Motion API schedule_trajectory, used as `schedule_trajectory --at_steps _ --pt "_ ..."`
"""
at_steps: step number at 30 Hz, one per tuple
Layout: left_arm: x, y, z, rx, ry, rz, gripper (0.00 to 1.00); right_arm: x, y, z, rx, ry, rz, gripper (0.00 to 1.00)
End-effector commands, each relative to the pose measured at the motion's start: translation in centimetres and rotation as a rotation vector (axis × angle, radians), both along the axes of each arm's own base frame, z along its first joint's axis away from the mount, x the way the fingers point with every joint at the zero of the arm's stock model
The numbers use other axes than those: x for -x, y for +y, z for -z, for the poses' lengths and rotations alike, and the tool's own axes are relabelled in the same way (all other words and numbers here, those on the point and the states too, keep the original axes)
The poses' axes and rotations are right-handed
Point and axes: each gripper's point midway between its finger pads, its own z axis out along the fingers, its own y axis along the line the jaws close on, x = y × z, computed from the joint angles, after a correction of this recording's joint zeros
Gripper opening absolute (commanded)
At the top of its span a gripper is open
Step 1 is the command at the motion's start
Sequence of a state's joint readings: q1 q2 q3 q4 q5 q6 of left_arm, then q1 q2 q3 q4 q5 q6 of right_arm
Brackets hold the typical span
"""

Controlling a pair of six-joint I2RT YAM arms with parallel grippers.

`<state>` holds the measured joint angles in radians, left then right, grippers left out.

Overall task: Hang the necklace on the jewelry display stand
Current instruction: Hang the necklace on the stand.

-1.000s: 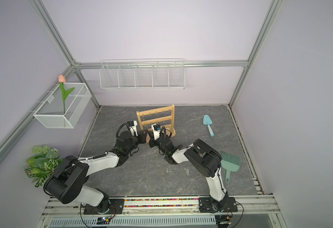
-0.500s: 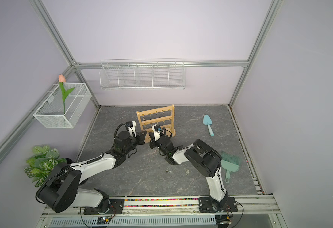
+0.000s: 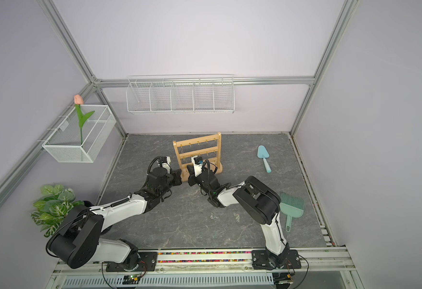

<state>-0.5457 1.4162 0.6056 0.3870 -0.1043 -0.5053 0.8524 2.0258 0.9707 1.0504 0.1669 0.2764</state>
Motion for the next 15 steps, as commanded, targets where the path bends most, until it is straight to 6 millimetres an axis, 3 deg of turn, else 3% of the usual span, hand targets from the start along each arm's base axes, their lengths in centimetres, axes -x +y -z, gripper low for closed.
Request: schedule_trajectory --at_steps 1,15 --pt "-1.1 -0.4 -1.2 -0.011 -0.033 -0.009 0.0 -0.3 0.5 0.5 0.01 -0.002 -0.001 0.07" --pt "-2.7 -0.8 -3.1 -0.009 -0.085 -0.028 0.0 -0.9 0.9 1.8 0.031 0.013 0.003 0.07"
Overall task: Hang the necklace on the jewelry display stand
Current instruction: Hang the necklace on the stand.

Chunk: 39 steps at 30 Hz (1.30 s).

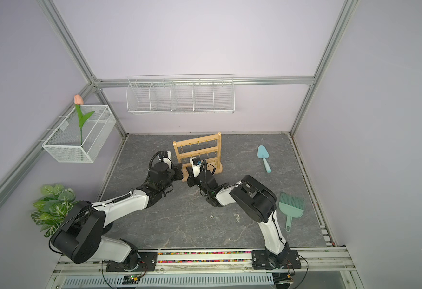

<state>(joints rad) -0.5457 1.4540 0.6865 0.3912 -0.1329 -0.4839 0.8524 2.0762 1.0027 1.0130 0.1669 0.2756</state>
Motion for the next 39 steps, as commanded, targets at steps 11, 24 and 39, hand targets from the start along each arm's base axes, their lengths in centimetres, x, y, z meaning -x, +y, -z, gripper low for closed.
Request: schedule_trajectory --at_steps 11,24,39 --pt "-1.4 -0.6 -2.4 0.007 -0.065 -0.006 0.0 -0.6 0.5 0.5 0.005 -0.011 0.009 0.09" --pt "-1.1 -0.4 -2.5 0.014 -0.066 -0.013 0.0 -0.8 0.4 1.0 0.02 -0.007 0.014 0.11" --pt "-0.7 -0.3 -2.4 0.029 -0.055 -0.011 0.05 -0.7 0.2 0.3 0.01 -0.015 0.017 0.21"
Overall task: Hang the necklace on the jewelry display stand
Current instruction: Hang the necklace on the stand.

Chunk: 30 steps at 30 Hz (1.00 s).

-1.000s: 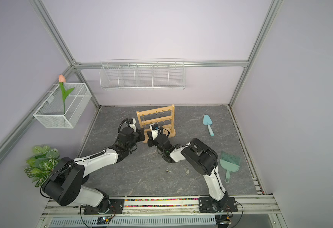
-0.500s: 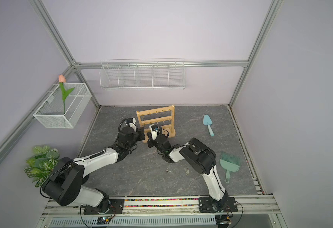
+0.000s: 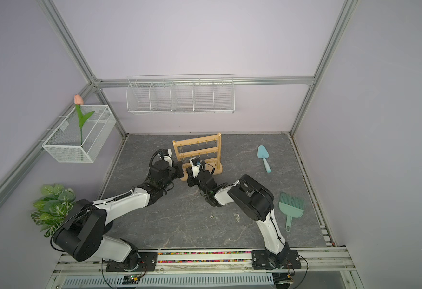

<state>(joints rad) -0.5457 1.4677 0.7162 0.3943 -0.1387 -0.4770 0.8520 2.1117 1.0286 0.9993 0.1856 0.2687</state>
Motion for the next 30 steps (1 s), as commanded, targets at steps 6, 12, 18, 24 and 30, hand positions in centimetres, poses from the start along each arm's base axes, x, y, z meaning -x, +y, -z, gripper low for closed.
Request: schedule_trajectory --at_steps 6,12,18,24,30 --pt "0.4 0.3 -1.7 0.033 -0.032 -0.009 0.1 0.2 -0.2 -1.6 -0.021 -0.037 0.001 0.27" --pt "1.0 0.6 -1.8 0.04 -0.027 -0.01 0.16 0.5 -0.7 -2.1 -0.019 -0.046 0.009 0.33" --pt "1.5 1.0 -2.1 0.043 -0.026 -0.016 0.17 0.9 -1.1 -2.9 -0.028 -0.062 0.008 0.34" --pt "2.1 1.5 -2.8 0.052 -0.021 -0.041 0.18 1.5 -1.4 -4.1 -0.029 -0.084 -0.003 0.4" --pt "2.6 2.2 -3.5 0.057 -0.026 -0.066 0.18 1.9 -1.5 -5.0 -0.031 -0.099 -0.011 0.43"
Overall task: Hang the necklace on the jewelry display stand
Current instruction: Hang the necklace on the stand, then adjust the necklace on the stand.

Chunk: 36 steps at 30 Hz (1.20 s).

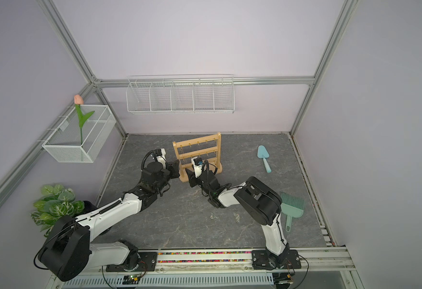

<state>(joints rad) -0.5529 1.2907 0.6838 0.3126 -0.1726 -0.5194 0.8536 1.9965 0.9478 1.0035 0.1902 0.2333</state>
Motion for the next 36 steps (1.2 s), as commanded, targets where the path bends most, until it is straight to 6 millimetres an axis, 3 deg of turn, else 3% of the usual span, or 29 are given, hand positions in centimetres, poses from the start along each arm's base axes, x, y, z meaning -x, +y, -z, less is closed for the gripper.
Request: schedule_trajectory --at_steps 1,11,13,21,26,29,36 --pt "0.5 0.7 0.3 -0.004 0.02 -0.032 0.18 0.7 0.0 -2.2 -0.028 -0.053 -0.011 0.43" --pt "2.2 2.7 1.1 -0.014 0.075 -0.103 0.18 1.5 -1.0 -3.2 -0.015 -0.055 0.002 0.43" --pt "2.5 2.8 1.5 -0.017 0.094 -0.109 0.18 2.1 -1.7 -2.0 0.009 -0.031 0.004 0.44" --pt "4.3 2.3 2.5 -0.053 0.128 -0.093 0.18 3.2 -3.1 -1.8 0.032 -0.006 0.01 0.46" --pt "6.0 3.2 4.5 -0.036 0.204 -0.117 0.19 3.6 -3.6 -1.8 0.074 0.017 0.007 0.35" --pt "6.8 4.4 5.9 -0.05 0.262 -0.166 0.19 3.6 -3.4 -2.4 0.067 0.005 0.003 0.29" --pt "6.7 6.5 7.4 -0.039 0.32 -0.209 0.18 3.7 -1.2 -5.4 0.056 -0.087 0.008 0.27"
